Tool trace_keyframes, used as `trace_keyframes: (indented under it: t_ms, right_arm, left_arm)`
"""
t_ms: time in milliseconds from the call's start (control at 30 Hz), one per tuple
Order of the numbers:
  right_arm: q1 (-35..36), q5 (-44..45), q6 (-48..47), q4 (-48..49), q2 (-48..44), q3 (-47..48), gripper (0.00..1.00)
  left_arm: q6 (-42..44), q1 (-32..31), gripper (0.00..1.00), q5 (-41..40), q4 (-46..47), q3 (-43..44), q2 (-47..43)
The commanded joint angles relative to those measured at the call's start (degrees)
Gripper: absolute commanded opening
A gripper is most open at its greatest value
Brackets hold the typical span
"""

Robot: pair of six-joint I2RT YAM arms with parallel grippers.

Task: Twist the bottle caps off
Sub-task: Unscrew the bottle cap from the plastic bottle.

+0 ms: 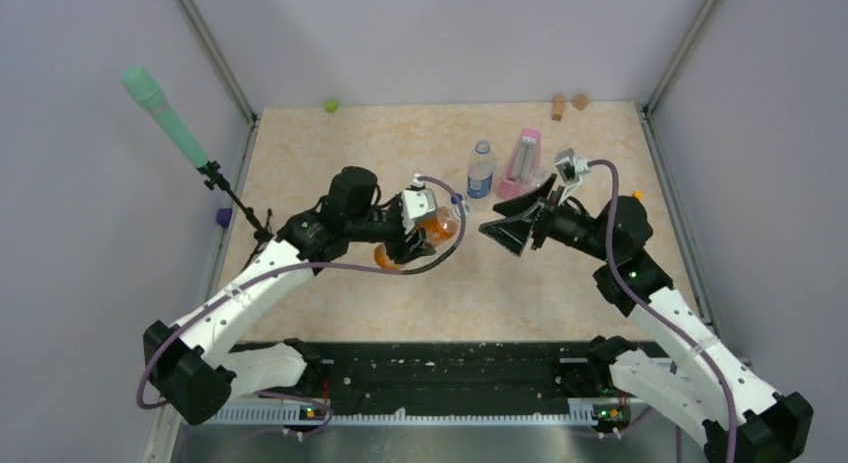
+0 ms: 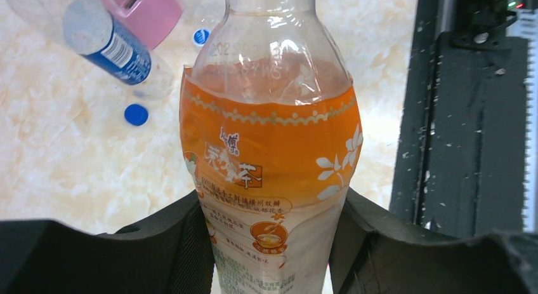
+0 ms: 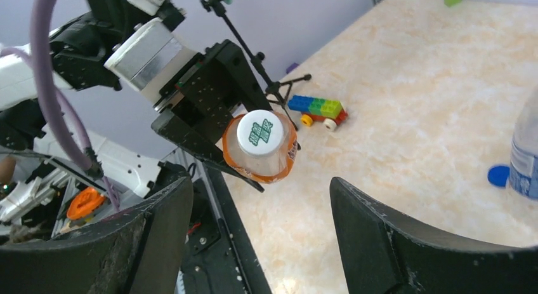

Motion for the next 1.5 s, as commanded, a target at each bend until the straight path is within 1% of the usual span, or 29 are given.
trace_keyframes:
  t_ms: [0,100,267,400,567,633,733,900,1033,1100,1167,1467]
  right_arm:
    - [-0.4,7.6,1.8,-11.9,-0.9,5.1,0.77]
    - [-0.3,10.1,4.7,-16.1,0.4,6.4,0.78]
    - [-0.4,7.9,9.8,-17.2,2.4,7.2,0.78]
    - [-0.3,7.9,16.6,-14.4,2.2,5.0,0.77]
    - [-0.3,6.0,23.3,-8.4,2.1,2.3,0.73]
    - [-0.4,5.9,25.1,-6.8,2.4,1.3,0.66]
    - [-0.3,4.8,26.9,-5.4,3.4,0.4,0.66]
    - [-0.3,3.0,29.0,-2.5,6.2,0.2,0.66]
    - [0.6,2.8,29.3,-1.1,9.2,1.0,0.64]
    - [1.1,2.6,29.0,-1.7,11.1,1.9,0.58]
    - [1.5,2.0,28.9,-1.5,12.3,2.7,0.55]
    - [2.7,2.2,29.2,0.0,13.2,3.0,0.56]
  left_arm:
    - [3.5,-1.5,0.00,-8.1,3.0,-1.5,-1.4]
    - [4.9,-2.6,0.00,-11.2,4.2,-2.6,-2.3]
    - [8.3,-3.7,0.00,-13.8,9.2,-7.3,-5.0]
    - [10.5,-4.4,0.00,-16.5,11.8,-9.3,-6.1]
    - [13.3,-5.1,0.00,-19.1,13.1,-11.1,-6.5]
    - [13.9,-5.2,0.00,-19.3,13.8,-11.7,-6.7]
    - [14.6,-5.4,0.00,-19.2,16.1,-13.0,-7.1]
    - [15.3,-5.8,0.00,-19.3,16.4,-13.2,-6.9]
    - [16.1,-6.8,0.00,-21.4,16.2,-13.2,-6.6]
    - [16.3,-7.2,0.00,-21.9,16.0,-13.1,-6.4]
    - [16.4,-7.4,0.00,-22.6,15.6,-13.1,-6.3]
    - [17.3,-7.9,0.00,-23.6,14.9,-13.1,-5.7]
